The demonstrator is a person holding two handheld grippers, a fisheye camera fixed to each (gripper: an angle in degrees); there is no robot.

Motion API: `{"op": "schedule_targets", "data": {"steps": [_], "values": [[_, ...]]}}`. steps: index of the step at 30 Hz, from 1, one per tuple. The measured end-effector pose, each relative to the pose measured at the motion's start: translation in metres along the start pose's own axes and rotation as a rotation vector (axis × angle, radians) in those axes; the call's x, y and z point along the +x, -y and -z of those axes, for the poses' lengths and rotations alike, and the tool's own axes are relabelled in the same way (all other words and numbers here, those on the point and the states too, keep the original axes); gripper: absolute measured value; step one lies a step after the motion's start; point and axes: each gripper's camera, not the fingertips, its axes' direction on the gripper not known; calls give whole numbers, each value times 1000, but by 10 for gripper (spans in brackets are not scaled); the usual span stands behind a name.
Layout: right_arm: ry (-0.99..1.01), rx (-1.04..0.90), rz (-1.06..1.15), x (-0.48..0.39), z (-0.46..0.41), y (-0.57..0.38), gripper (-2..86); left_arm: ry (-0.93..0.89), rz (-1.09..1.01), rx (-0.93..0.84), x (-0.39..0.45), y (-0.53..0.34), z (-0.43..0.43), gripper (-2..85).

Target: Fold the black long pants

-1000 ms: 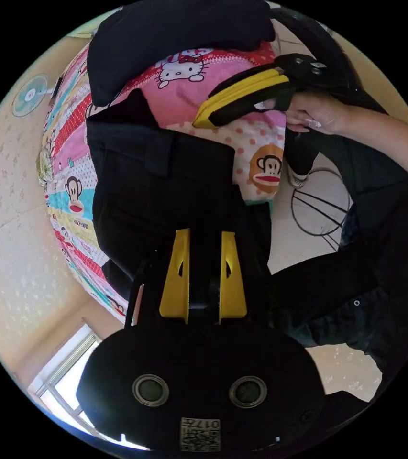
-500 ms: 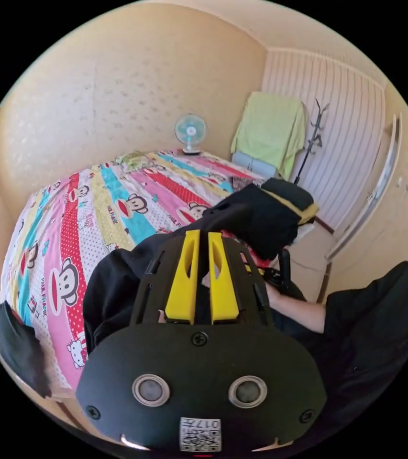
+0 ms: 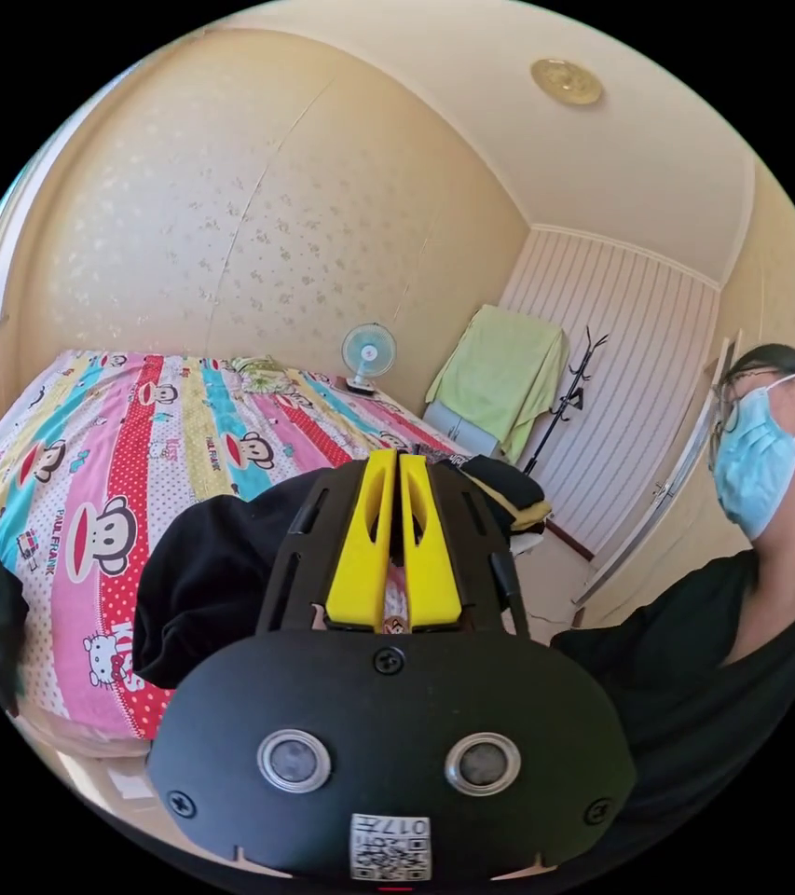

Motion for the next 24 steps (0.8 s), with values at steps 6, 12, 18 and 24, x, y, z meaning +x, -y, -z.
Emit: {"op": "schedule_targets", "data": {"steps": [6,12,18,24], "values": [[310,-81,225,-32,13,-28,67,17,-44,168,44,30,99,-10],[532,196,317,-121,135,2,43,-56,-4,462,62,66,202,-10],[827,431,496,-228,270,21,41,-260,53,798,83,91,296,-10],[583,824,621,-288,347,-47,39,28,-145,937,143,129,318,-10]]}}
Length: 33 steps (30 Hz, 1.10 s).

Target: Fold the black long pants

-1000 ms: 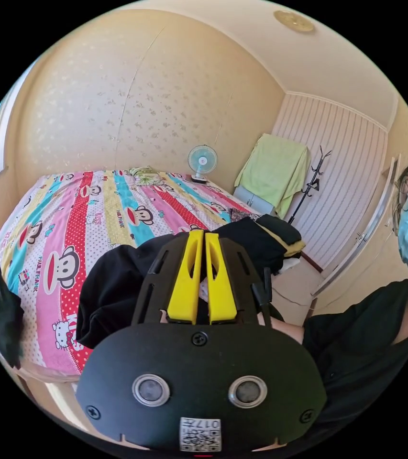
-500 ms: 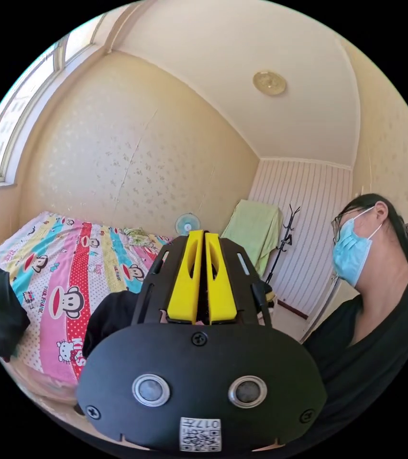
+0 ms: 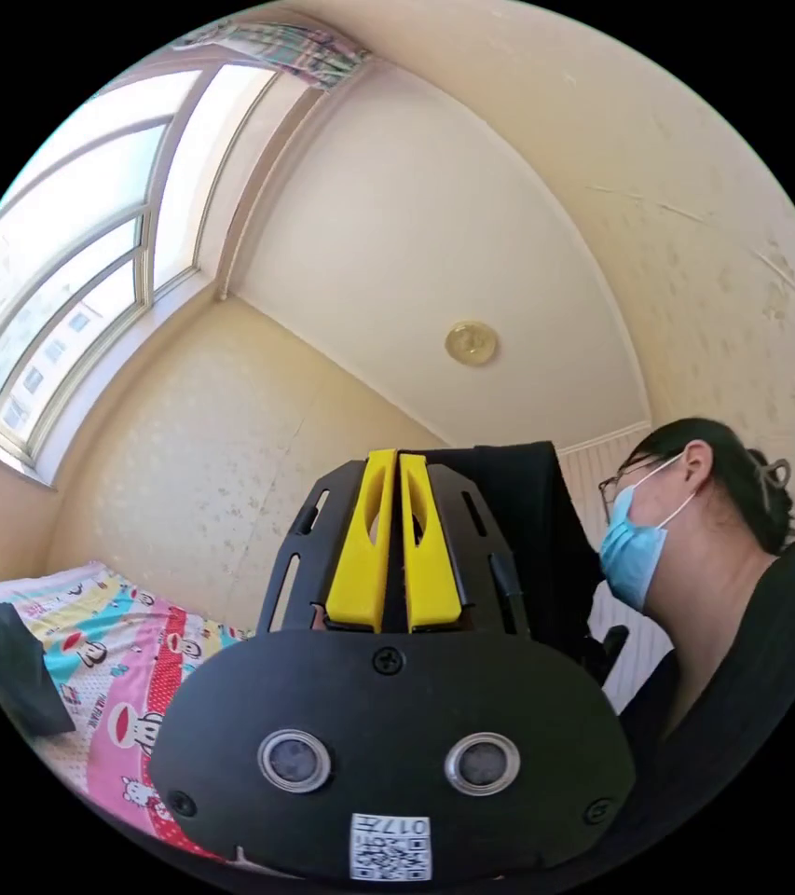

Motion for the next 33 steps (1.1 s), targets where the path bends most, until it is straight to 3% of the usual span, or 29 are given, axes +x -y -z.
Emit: {"op": "schedule_targets", "data": {"steps": [2,6,8,9,10,11,12,14,18,20,25,28,33], "values": [[-214,55,155,-26,-25,-1,38,73,6,-24,-17,17,-54,-10],[-304,-18,216,32,-142,16,44,97,7,-100,-98,70,-210,-10],[-367,-250,134,132,-278,29,69,406,-8,-195,-183,110,-352,-9],[-398,-323,123,160,-312,27,74,466,-12,-255,-210,114,-386,-9],[-470,-495,57,218,-370,12,85,523,55,-465,-266,110,-444,-8],[-563,-683,-74,269,-404,-11,82,493,143,-693,-314,94,-482,-7],[-611,-754,-104,286,-412,-24,80,456,167,-772,-331,83,-493,-7],[-740,-833,-74,315,-403,-85,78,324,218,-888,-372,24,-493,-3],[-699,-1038,-14,333,-353,-220,83,282,174,-1060,-405,-113,-446,36],[-700,-1230,-65,342,-298,-328,83,281,288,-1249,-425,-222,-402,65],[-757,-1585,-141,325,-183,-485,83,216,523,-1455,-415,-374,-311,79],[-739,-1502,-86,286,-135,-486,84,242,612,-1483,-404,-409,-273,82],[-907,-1317,-151,252,-75,-416,89,212,783,-1227,-401,-376,-252,100]]}}
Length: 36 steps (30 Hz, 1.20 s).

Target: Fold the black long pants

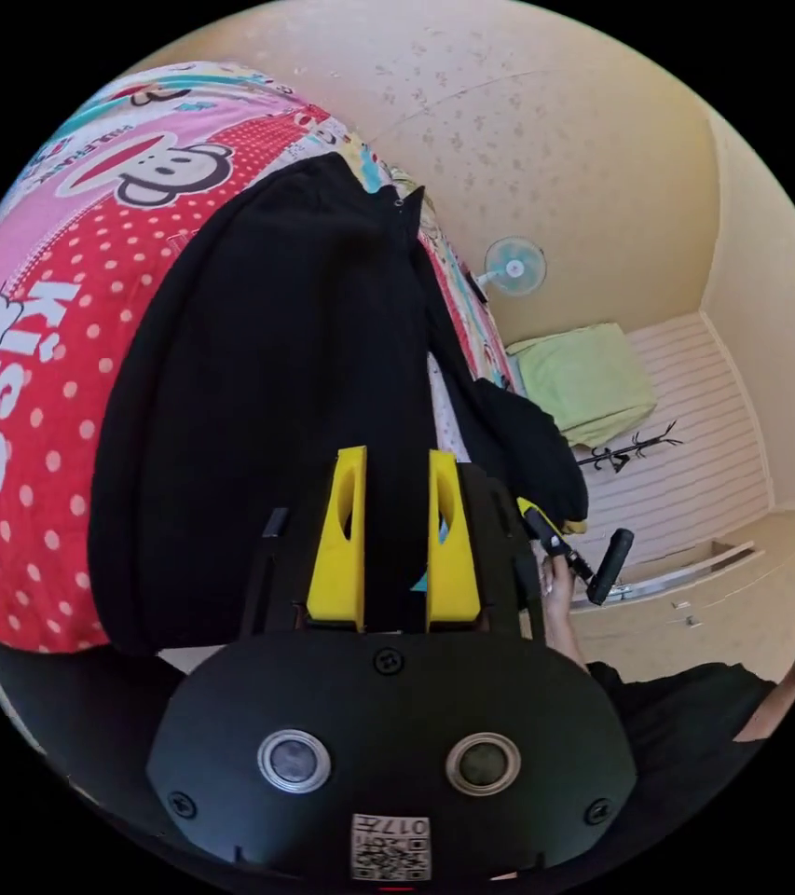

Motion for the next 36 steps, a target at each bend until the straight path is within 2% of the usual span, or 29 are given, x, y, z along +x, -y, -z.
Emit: {"op": "schedule_targets", "data": {"steps": [3,6,8,10,12,13,16,19,21,26,28,29,30,31,32,33,35,36], "values": [[-2,65,-105,40,23,-21,72,-84,-125,69,37,6,14,100],[101,-49,-147,63,10,-19,75,-86,-195,79,39,8,9,100],[112,-178,-184,63,3,-15,109,-120,-134,18,7,5,-5,95],[89,-183,-205,62,8,-19,121,-294,-79,34,-19,3,2,79],[51,-157,-182,63,9,-27,117,-341,-64,52,-32,4,20,59],[28,-189,-167,67,0,-29,111,-314,-76,37,-35,7,31,58],[228,-374,-161,83,-26,-24,50,-362,-90,29,-39,14,57,92],[215,-375,-174,93,7,-4,31,-457,-93,13,-49,18,78,108],[195,-321,-160,96,45,14,25,-473,-82,33,-57,18,95,108],[128,40,-78,95,191,72,9,-652,-75,102,-76,24,132,108],[162,158,18,74,220,81,7,-634,-94,100,-74,26,142,108],[243,175,92,56,225,86,7,-612,-109,92,-73,25,147,108],[304,158,136,46,223,88,6,-603,-116,88,-71,25,149,108],[453,78,250,22,208,91,6,-596,-132,82,-69,24,153,109],[568,-73,390,-7,179,89,5,-600,-150,74,-67,23,156,110],[597,-179,462,-23,159,85,5,-605,-159,69,-66,22,157,110],[477,-554,609,-69,69,47,5,-603,-187,42,-63,21,158,118],[428,-610,623,-74,52,36,5,-592,-192,37,-62,20,159,120]]}}
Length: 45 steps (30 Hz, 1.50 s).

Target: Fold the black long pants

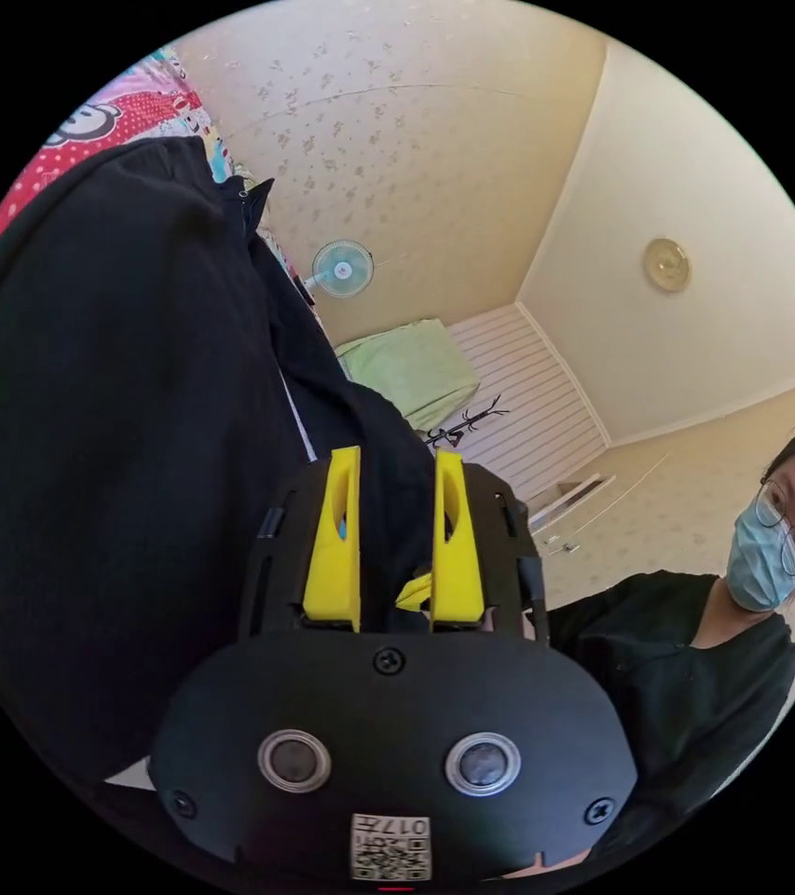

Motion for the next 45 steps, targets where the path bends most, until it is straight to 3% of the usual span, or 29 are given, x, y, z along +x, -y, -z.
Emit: {"op": "schedule_targets", "data": {"steps": [3,6,11,17,25,28,30,36,38,40,45], "values": [[-42,14,-9,-2,-24,-8,7,67,-19,-44,6,-5,-2,130],[98,43,-98,13,-10,-10,8,81,-33,-127,8,-12,-22,138],[336,-71,-102,37,4,-21,16,100,-58,-312,8,-24,-82,144],[151,241,-385,58,68,-77,65,219,-83,-428,5,-44,-106,141],[41,578,-725,65,107,-148,101,192,-67,-408,-8,-60,-108,134],[-3,486,-776,79,98,-148,124,199,-69,-416,-10,-64,-110,131],[-14,367,-792,94,82,-139,134,210,-79,-425,-9,-66,-113,130],[-31,337,-708,114,64,-123,123,228,-100,-432,-7,-77,-116,129],[134,209,-627,126,43,-109,48,216,-92,-429,-8,-79,-116,131],[229,172,-609,127,39,-112,30,220,-92,-432,-5,-79,-116,139],[238,483,-576,86,120,-164,21,226,-138,-400,28,-83,-110,176]]}}
